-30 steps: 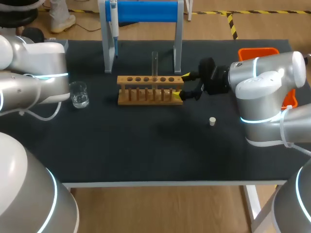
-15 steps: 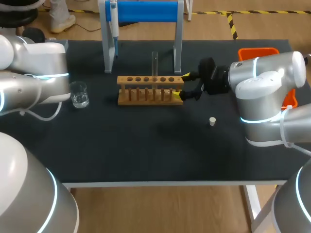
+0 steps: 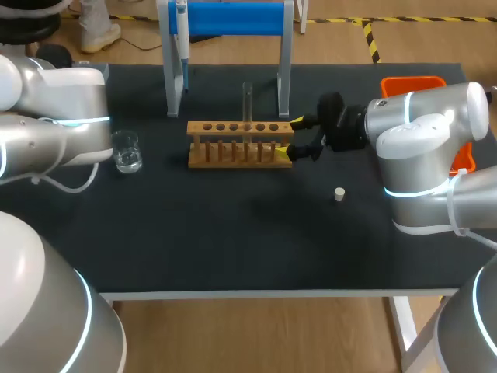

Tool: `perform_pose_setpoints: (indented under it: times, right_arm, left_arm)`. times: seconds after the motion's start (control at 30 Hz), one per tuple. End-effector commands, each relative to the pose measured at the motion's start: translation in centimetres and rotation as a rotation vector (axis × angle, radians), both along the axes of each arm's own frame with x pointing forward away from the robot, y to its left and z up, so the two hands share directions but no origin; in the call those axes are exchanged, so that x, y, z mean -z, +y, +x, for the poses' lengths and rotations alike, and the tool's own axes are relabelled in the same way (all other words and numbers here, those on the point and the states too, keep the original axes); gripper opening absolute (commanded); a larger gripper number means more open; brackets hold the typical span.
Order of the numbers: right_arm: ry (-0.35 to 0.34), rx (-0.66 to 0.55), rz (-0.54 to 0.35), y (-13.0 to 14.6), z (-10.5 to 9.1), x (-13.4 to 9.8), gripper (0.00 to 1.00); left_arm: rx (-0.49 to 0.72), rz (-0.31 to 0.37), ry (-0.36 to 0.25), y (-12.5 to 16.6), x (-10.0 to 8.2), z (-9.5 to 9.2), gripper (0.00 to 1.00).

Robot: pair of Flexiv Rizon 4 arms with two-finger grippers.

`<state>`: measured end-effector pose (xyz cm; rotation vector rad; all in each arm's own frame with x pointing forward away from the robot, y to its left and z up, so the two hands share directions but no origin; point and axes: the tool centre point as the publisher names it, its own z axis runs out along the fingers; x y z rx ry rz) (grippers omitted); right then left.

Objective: Invert the test tube, pick up the pipette, mount the tip to pipette, aspirate from beaker and dispense into the tube, eject the tip, return the pipette, and cap with the stopper.

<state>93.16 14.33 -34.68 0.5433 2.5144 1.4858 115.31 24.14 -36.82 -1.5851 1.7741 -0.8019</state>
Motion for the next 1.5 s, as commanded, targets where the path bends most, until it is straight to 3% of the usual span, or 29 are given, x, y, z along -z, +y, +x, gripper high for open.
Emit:
perform_pose_setpoints:
  times: [0.03,0.57,1.1,1.23,1.4,1.5]
  right_arm:
    - [0.000,0.000,0.000,0.0,0.0,0.0,1.00]
    - [0.000,0.000,0.000,0.0,0.0,0.0,1.00]
    - [0.000,0.000,0.000,0.0,0.0,0.0,1.00]
    - [0.000,0.000,0.000,0.0,0.0,0.0,1.00]
    - [0.000,0.000,0.000,0.0,0.0,0.0,1.00]
    - [0.000,0.000,0.000,0.0,0.0,0.0,1.00]
  left_arm:
    - [0.002,0.003,0.002,0.1,-0.2,0.1,0.00]
    - [-0.006,0.049,-0.030,0.1,-3.8,-0.1,0.00]
    - [-0.001,0.117,-0.101,-1.2,-10.0,-1.8,0.00]
    - [0.095,0.088,-0.151,-3.3,-12.5,-3.1,0.00]
    - [0.365,0.048,-0.171,-8.1,-15.9,-6.0,0.00]
    - [0.365,0.048,-0.171,-8.1,-15.9,-6.0,0.00]
